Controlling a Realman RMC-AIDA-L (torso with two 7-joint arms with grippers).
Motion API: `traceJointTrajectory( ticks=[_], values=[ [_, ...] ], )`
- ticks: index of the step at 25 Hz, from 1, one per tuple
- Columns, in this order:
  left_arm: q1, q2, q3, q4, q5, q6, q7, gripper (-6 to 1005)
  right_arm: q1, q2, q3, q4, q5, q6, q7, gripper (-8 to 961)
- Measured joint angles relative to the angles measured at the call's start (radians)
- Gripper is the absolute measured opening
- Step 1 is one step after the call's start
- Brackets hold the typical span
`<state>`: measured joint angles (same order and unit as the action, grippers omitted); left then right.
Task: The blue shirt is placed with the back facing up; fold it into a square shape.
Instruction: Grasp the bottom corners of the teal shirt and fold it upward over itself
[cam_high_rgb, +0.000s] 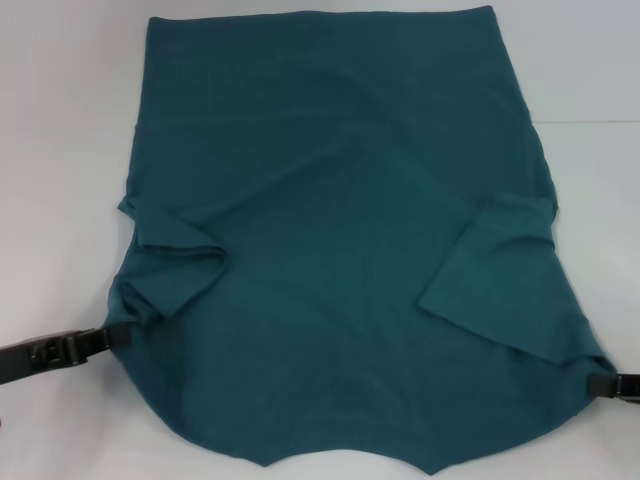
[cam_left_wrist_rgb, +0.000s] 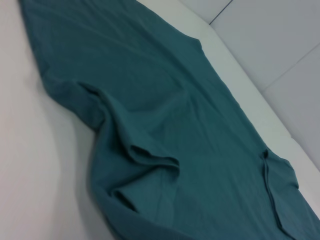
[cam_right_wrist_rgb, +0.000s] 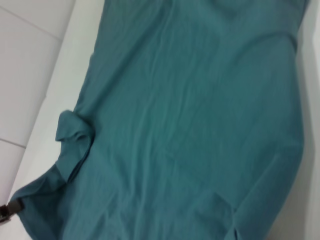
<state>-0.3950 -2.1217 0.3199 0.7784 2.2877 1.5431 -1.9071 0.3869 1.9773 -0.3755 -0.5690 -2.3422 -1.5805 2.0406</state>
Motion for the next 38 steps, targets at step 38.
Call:
traceJointTrajectory(
  ticks=[38],
  values=[
    [0.145,0.004,-0.076,0.097,0.107,0.393,-0.041,16,-0.101,-0.052,0.073,-0.066,-0.112,-0.29,-0.277,33]
  ],
)
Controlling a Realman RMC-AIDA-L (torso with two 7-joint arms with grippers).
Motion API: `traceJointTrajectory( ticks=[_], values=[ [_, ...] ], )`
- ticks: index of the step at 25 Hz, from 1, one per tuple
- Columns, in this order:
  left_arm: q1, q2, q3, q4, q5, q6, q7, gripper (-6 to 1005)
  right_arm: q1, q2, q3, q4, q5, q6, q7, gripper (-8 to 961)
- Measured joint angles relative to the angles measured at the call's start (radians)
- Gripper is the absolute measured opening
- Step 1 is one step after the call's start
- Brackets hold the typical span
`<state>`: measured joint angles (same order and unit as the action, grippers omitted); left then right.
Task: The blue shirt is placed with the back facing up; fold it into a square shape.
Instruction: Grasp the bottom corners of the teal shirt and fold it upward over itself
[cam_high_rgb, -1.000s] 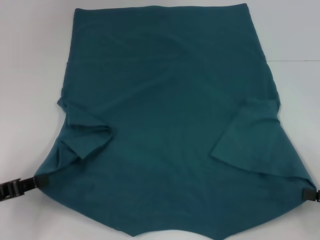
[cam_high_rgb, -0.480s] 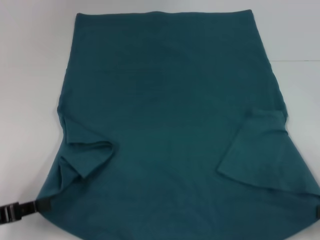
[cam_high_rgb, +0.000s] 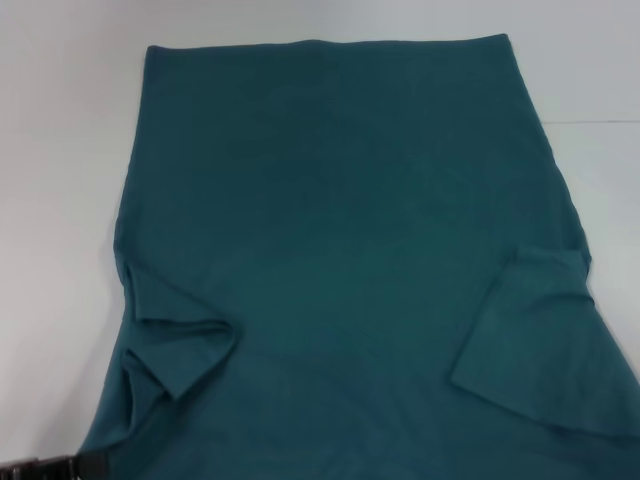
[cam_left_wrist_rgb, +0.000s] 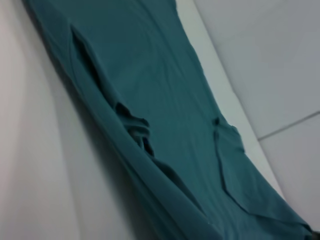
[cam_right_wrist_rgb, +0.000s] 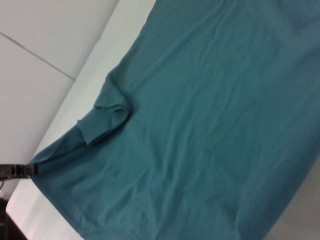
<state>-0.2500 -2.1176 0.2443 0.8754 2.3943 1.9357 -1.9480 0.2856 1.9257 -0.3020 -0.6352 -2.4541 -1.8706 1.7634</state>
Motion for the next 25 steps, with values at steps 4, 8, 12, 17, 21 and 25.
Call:
traceJointTrajectory(
  ticks=[4,8,12,17,21,25],
  values=[
    [0.006,-0.002,-0.002,0.001,0.015,0.026,0.002,16,-0.001,-0.005,-0.002,0.0,-0.024,-0.021,-0.01,32],
    [0.009,-0.003,-0.013,0.0,0.016,0.037,0.007,17,-0.003,-0.006,0.002,0.0,-0.026,-0.023,-0.016,32],
    [-0.022,0.008,-0.038,-0.007,0.001,0.035,0.008,17,0.016,-0.006,0.021,-0.001,-0.021,-0.012,-0.017,33],
    [-0.12,0.044,-0.06,-0.041,-0.028,0.005,-0.003,17,0.074,-0.008,0.116,-0.01,-0.01,0.025,-0.012,33],
    [-0.212,0.073,-0.064,-0.09,-0.035,-0.054,-0.011,17,0.125,-0.008,0.157,-0.005,0.049,0.065,0.005,33],
    [-0.3,0.1,-0.07,-0.17,-0.071,-0.156,-0.016,17,0.168,-0.008,0.154,-0.003,0.122,0.124,0.02,33]
  ],
)
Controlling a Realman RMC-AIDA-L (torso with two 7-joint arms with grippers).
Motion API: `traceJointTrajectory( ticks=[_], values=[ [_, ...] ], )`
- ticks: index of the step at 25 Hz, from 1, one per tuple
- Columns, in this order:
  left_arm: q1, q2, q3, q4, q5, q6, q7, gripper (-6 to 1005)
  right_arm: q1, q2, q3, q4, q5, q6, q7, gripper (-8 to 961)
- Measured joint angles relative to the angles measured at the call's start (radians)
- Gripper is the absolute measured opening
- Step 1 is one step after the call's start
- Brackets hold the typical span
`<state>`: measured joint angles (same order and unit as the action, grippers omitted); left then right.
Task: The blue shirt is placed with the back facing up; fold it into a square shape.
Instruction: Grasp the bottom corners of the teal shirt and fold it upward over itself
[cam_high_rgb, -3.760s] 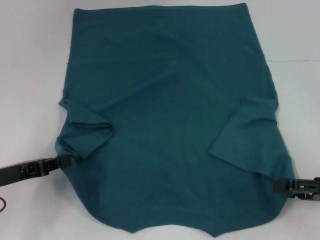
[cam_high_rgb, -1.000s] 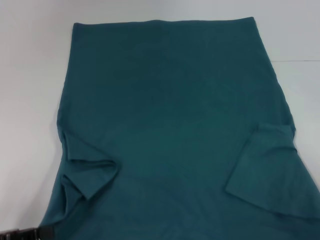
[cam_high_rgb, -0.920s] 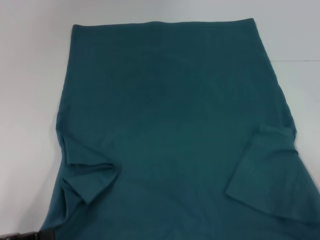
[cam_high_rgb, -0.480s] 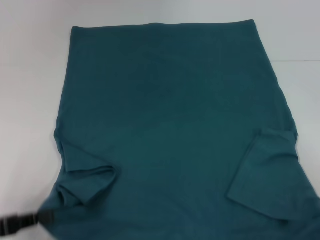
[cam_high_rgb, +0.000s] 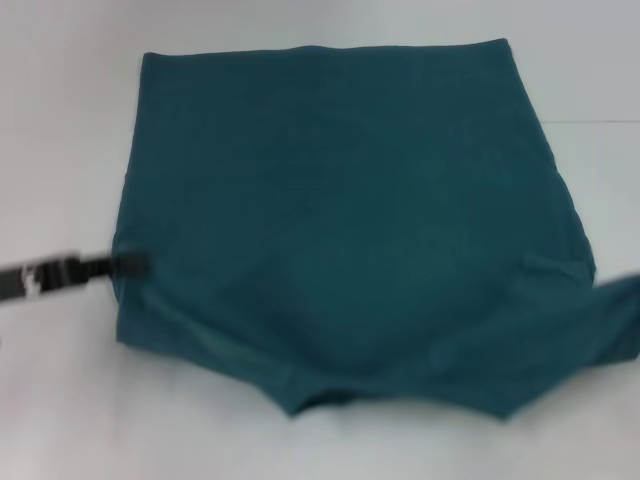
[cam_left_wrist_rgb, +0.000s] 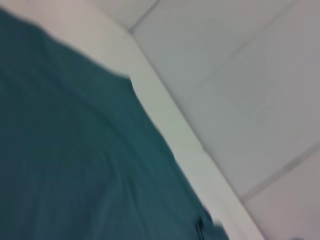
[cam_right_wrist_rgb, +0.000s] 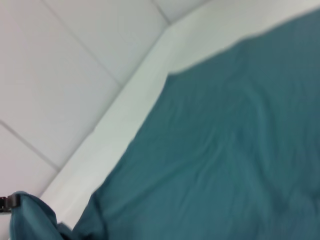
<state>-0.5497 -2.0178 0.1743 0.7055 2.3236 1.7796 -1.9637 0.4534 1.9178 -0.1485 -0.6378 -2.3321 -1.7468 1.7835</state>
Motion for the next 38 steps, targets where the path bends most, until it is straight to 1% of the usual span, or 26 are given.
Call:
traceJointTrajectory(
  ticks=[2,5,10,13,15,19,20,21,22,24,25,26,27,28,33,38],
  values=[
    [-0.043,0.01,-0.001,-0.041,-0.039,-0.078,-0.011,17,0.025,0.0,-0.002,0.003,0.026,0.041,0.01,33],
    [-0.083,0.013,-0.001,-0.079,-0.105,-0.179,-0.023,17,0.074,0.003,-0.006,0.005,0.043,0.119,0.024,33],
    [-0.117,0.008,0.008,-0.144,-0.244,-0.363,0.002,17,0.158,0.009,-0.026,0.038,0.052,0.268,0.017,32],
    [-0.136,0.006,0.012,-0.187,-0.285,-0.454,0.032,16,0.205,0.011,-0.069,0.075,0.055,0.401,0.014,32],
    [-0.152,0.002,0.012,-0.215,-0.307,-0.508,0.057,16,0.232,0.017,-0.097,0.097,0.055,0.49,0.011,32],
    [-0.18,-0.014,0.013,-0.261,-0.345,-0.618,0.117,17,0.286,0.036,-0.154,0.132,0.056,0.677,-0.001,32],
    [-0.188,-0.02,0.013,-0.27,-0.351,-0.647,0.131,17,0.286,0.036,-0.154,0.132,0.056,0.677,-0.001,32],
    [-0.188,-0.02,0.013,-0.27,-0.351,-0.647,0.131,17,0.316,0.054,-0.189,0.142,0.056,0.8,-0.002,32],
    [-0.21,-0.037,0.013,-0.291,-0.37,-0.726,0.174,17,0.323,0.057,-0.196,0.146,0.056,0.831,-0.003,32],
    [-0.222,-0.046,0.013,-0.307,-0.385,-0.773,0.208,17,0.342,0.063,-0.212,0.165,0.057,0.915,-0.013,32],
    [-0.222,-0.046,0.013,-0.307,-0.385,-0.773,0.208,17,0.352,0.065,-0.218,0.176,0.058,0.954,-0.022,32],
    [-0.23,-0.051,0.013,-0.32,-0.397,-0.802,0.229,16,0.361,0.068,-0.221,0.188,0.059,0.987,-0.034,32],
    [-0.25,-0.06,0.014,-0.351,-0.421,-0.863,0.277,16,0.37,0.071,-0.223,0.201,0.059,1.022,-0.046,32],
    [-0.253,-0.061,0.014,-0.356,-0.424,-0.872,0.284,16,0.379,0.074,-0.225,0.212,0.059,1.054,-0.057,32],
    [-0.286,-0.078,0.008,-0.39,-0.446,-0.975,0.361,17,0.4,0.088,-0.23,0.248,0.078,1.158,-0.094,35],
    [-0.296,-0.084,0.007,-0.397,-0.476,-1.014,0.4,16,0.401,0.087,-0.255,0.274,0.144,1.178,-0.139,43]
  ],
)
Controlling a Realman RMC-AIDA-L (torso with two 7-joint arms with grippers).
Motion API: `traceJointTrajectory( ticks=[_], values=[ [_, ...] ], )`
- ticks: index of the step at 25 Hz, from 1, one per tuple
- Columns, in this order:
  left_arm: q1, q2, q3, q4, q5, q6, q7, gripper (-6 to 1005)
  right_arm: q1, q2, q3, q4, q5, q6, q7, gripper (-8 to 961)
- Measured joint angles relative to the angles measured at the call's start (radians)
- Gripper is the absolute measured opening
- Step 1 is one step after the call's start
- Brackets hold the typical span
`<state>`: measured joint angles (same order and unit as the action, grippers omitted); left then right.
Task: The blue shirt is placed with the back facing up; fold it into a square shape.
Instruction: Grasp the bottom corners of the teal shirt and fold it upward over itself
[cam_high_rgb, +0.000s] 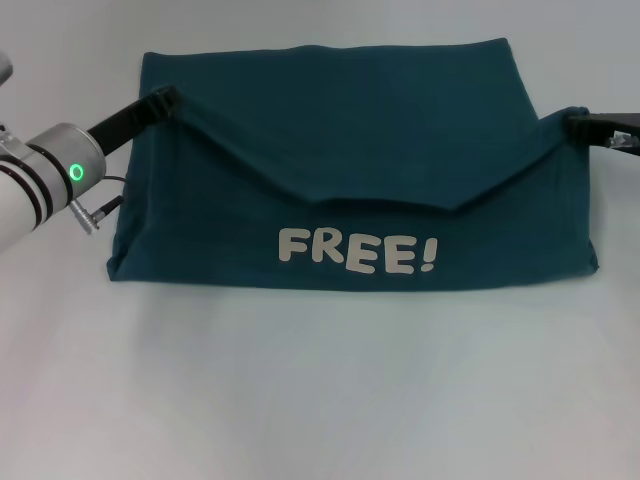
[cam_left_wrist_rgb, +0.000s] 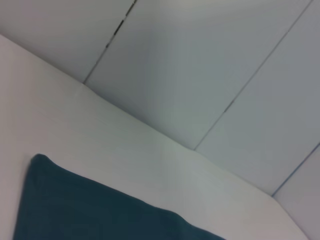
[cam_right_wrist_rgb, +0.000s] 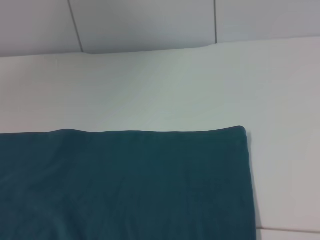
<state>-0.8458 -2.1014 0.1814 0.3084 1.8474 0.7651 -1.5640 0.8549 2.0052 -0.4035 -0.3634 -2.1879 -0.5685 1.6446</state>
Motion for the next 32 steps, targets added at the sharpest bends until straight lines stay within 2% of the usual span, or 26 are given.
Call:
traceJointTrajectory(
  ticks=[10,20,24,32],
  values=[
    [0.014,0.001,-0.001,0.0,-0.092,-0.028,0.06,17,0.023,-0.006,-0.021,0.004,0.015,0.015,-0.005,59],
    [0.011,0.0,-0.003,-0.002,-0.101,-0.05,0.084,16,0.04,-0.005,-0.049,0.017,0.015,0.056,-0.007,75],
    [0.012,-0.005,-0.001,-0.002,-0.101,-0.059,0.088,32,0.044,0.004,-0.068,0.018,0.015,0.075,-0.009,82],
    [0.018,-0.022,-0.005,0.002,-0.104,-0.063,0.1,74,0.045,0.038,-0.072,0.016,0.016,0.109,-0.077,95]
  ],
)
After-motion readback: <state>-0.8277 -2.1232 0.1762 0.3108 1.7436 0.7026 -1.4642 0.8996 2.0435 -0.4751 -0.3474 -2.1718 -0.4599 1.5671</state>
